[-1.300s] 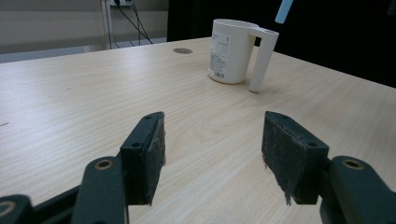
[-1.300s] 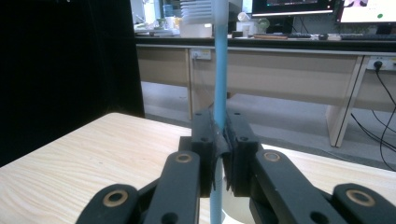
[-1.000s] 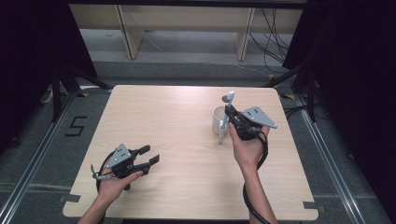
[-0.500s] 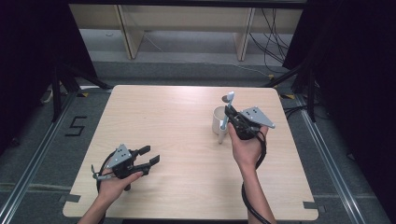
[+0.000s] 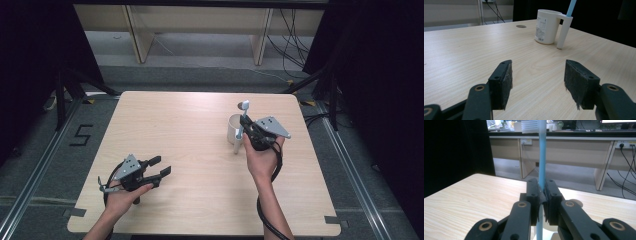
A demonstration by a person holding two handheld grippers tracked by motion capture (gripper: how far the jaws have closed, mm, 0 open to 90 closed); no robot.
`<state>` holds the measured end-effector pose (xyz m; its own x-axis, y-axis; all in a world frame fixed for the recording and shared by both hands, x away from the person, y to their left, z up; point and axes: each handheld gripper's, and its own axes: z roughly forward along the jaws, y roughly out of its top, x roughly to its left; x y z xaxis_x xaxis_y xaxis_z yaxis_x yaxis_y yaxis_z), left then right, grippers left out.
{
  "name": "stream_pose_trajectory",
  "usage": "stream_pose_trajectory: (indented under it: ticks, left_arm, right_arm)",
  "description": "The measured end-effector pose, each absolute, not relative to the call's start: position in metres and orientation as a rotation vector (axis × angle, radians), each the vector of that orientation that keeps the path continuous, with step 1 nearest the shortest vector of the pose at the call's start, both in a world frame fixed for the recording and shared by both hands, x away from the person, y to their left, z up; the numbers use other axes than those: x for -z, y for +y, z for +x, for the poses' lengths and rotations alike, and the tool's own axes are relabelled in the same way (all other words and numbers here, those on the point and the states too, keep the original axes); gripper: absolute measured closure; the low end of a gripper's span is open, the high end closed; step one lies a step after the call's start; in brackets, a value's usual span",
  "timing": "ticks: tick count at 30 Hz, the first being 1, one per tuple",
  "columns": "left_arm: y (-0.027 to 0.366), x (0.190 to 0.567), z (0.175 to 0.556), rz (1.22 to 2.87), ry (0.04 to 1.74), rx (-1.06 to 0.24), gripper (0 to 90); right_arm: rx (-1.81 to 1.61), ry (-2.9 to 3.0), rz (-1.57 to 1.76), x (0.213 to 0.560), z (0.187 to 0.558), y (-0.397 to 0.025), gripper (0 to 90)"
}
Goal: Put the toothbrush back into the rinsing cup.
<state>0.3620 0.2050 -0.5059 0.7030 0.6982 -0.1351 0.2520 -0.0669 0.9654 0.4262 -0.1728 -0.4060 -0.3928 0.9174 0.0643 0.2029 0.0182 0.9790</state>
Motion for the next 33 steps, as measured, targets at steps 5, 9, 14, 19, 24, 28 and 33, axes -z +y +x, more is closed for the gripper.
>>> stream_pose_trajectory:
  ticks: [5,9,14,19,24,28,33]
  left_arm:
    - [0.206,0.507,0.363,1.634,0.779,-0.436,39.2]
    - [0.206,0.506,0.362,1.638,0.785,-0.442,39.2]
    - [0.206,0.506,0.363,1.624,0.777,-0.438,39.3]
    - [0.207,0.506,0.362,1.634,0.78,-0.439,39.3]
    - [0.207,0.506,0.362,1.631,0.781,-0.44,39.3]
    - [0.207,0.506,0.363,1.638,0.786,-0.444,39.3]
    - [0.207,0.507,0.363,1.622,0.778,-0.434,39.2]
  right_arm:
    - [-1.408,1.666,1.169,0.411,0.427,-0.172,84.1]
    - [-1.411,1.668,1.171,0.413,0.428,-0.171,84.0]
    - [-1.403,1.665,1.165,0.416,0.428,-0.17,83.9]
    - [-1.399,1.672,1.175,0.422,0.428,-0.168,83.7]
    - [-1.393,1.673,1.173,0.425,0.429,-0.168,83.7]
    - [-1.391,1.667,1.171,0.426,0.429,-0.169,83.7]
    - [-1.396,1.681,1.176,0.431,0.429,-0.168,83.5]
